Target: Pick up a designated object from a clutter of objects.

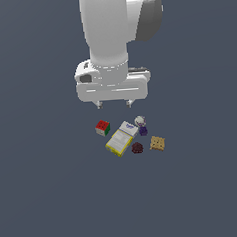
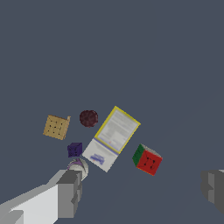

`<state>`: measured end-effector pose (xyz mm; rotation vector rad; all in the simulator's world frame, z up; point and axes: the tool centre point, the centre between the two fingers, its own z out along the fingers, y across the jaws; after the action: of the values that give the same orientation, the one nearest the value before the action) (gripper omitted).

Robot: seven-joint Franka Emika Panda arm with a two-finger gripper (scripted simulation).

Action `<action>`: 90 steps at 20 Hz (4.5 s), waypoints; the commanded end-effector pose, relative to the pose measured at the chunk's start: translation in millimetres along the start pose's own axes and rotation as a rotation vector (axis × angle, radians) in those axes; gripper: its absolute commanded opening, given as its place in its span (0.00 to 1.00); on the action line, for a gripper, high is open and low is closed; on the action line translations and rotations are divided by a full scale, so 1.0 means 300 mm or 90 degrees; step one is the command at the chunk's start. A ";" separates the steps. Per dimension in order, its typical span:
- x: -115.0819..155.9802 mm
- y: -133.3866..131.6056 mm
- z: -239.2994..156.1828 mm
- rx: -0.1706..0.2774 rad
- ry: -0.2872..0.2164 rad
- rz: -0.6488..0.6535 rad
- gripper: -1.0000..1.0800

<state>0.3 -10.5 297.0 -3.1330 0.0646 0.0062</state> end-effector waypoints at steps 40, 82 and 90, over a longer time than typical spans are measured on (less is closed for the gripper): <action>0.079 -0.425 0.510 -0.011 0.005 0.107 0.96; 0.014 -0.639 0.959 -0.005 0.003 0.174 0.00; 0.014 -0.640 0.956 -0.004 0.004 0.174 0.00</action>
<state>11.3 183.6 11.7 -3.1023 0.4928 -0.0006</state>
